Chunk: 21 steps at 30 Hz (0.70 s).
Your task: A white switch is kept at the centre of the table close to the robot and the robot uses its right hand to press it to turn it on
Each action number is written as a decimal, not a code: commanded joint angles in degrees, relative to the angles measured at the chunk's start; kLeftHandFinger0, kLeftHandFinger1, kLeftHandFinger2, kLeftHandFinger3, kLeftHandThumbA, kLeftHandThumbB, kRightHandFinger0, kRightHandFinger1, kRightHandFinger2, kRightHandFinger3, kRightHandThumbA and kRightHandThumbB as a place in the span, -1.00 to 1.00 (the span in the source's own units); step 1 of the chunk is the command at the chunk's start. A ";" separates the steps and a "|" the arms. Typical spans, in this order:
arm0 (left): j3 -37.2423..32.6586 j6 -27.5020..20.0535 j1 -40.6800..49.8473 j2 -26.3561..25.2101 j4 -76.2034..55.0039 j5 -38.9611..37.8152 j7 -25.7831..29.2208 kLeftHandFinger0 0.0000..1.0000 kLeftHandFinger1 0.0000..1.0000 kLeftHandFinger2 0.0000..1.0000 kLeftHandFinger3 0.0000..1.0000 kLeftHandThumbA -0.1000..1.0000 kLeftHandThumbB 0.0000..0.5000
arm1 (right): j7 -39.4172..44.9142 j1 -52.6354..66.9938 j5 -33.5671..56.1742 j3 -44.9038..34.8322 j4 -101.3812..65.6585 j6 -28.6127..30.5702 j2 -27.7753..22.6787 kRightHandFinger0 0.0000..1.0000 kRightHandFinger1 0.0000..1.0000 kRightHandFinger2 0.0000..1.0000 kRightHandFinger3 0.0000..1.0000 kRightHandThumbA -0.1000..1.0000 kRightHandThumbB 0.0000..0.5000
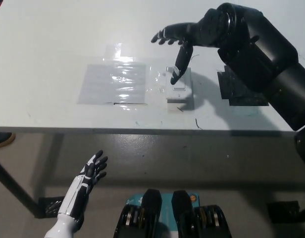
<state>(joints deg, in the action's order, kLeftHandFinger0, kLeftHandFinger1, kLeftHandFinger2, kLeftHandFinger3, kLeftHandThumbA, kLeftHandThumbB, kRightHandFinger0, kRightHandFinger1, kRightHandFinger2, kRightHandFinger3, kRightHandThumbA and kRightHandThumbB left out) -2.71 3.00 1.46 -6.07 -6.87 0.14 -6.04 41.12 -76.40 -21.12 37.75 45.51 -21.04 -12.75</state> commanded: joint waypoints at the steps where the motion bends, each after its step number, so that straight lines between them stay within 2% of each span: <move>1: 0.27 -0.43 -0.18 -0.22 -2.02 -0.37 -0.20 1.00 1.00 1.00 1.00 1.00 -0.68 | 0.30 -0.95 -1.77 -0.34 -0.02 2.97 -0.07 1.00 1.00 1.00 1.00 1.00 0.32; 3: 0.28 -0.47 -0.02 -0.27 -2.12 -0.49 -0.29 1.00 1.00 1.00 1.00 1.00 -0.71 | 0.42 -0.52 -1.72 -0.62 -0.16 2.30 0.06 1.00 1.00 1.00 1.00 1.00 0.34; 4: 0.21 -0.65 0.18 -0.27 -2.04 -0.46 -0.34 1.00 1.00 1.00 1.00 1.00 -0.70 | 0.52 0.01 -1.58 -0.89 -0.14 2.22 0.14 1.00 1.00 1.00 1.00 1.00 0.26; 9: 0.17 -0.60 0.63 -0.26 -2.42 -0.55 -0.41 1.00 1.00 1.00 1.00 1.00 -0.78 | 0.37 1.14 -1.78 -1.29 0.48 2.19 0.53 1.00 1.00 1.00 1.00 1.00 0.21; 21: 0.18 -0.36 0.67 0.06 -2.40 -0.37 -0.11 1.00 1.00 1.00 1.00 1.00 -0.76 | -1.07 1.75 -5.48 1.21 4.11 6.18 1.03 1.00 1.00 1.00 1.00 1.00 0.30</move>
<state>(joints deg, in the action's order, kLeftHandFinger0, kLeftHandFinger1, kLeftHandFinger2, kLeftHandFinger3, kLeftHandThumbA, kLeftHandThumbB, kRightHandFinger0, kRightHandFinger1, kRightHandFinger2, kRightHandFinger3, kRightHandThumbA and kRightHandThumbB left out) -2.70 3.04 1.84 -6.05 -7.27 0.13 -6.06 41.17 -72.92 -24.42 39.06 49.22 -18.00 -12.05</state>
